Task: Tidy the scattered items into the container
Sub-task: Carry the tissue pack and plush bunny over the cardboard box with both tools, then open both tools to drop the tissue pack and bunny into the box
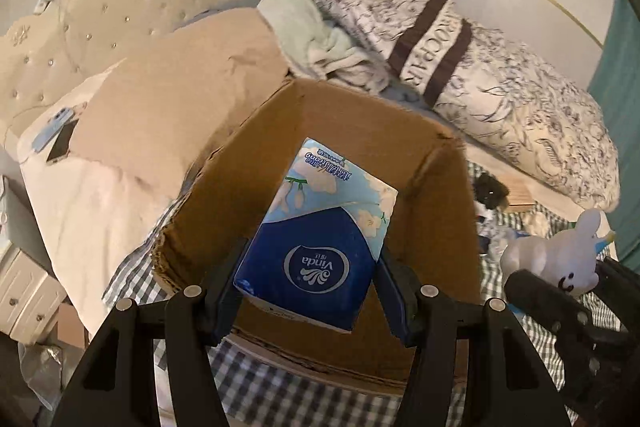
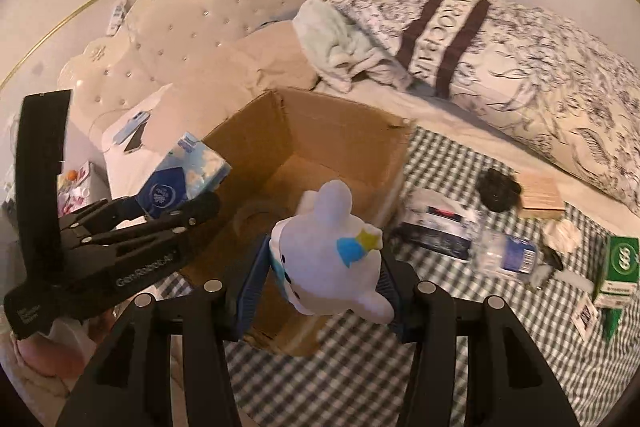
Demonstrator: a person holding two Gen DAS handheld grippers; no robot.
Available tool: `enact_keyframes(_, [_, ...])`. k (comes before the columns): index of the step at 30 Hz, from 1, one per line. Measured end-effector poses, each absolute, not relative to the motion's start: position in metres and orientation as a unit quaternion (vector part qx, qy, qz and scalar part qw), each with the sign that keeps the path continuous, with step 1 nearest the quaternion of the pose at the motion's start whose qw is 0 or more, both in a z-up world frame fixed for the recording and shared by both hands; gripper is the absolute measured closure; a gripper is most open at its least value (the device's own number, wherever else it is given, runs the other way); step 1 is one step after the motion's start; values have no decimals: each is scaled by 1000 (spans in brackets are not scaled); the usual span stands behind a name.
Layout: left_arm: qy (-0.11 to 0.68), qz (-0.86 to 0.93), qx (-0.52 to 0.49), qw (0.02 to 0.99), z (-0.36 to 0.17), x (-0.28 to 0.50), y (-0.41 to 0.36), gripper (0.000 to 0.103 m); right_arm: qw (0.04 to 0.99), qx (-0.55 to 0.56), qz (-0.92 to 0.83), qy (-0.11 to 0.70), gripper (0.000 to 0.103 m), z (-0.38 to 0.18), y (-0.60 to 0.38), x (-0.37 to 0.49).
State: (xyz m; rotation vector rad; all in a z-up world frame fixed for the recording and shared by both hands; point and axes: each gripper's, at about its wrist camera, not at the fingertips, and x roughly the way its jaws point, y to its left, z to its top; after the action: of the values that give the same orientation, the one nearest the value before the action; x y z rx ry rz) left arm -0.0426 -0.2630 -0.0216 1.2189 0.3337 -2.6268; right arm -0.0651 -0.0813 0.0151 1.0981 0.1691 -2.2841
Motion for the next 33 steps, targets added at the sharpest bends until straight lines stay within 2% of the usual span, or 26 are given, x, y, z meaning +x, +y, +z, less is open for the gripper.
enact_keyframes(16, [130, -884, 436, 113, -56, -63, -287, 41, 301, 444, -840, 81, 53, -18, -127, -91])
enact_keyframes(17, [127, -884, 435, 112, -56, -64, -286, 40, 300, 444, -840, 80, 53, -19, -127, -91])
enact_keyframes(18, [123, -885, 435, 112, -56, -65, -284, 33, 301, 442, -842, 78, 53, -18, -128, -91])
enact_keyframes(22, [128, -888, 425, 117, -53, -64, -286, 10, 290, 411, -862, 67, 32, -6, -123, -87])
enact_keyframes(24, [127, -891, 419, 117, -49, -63, -284, 2, 287, 402, -868, 58, 32, 0, -118, -87])
enact_keyframes(33, [113, -895, 416, 116, -39, -59, -265, 0, 278, 411, -868, 31, 32, 3, -96, -87])
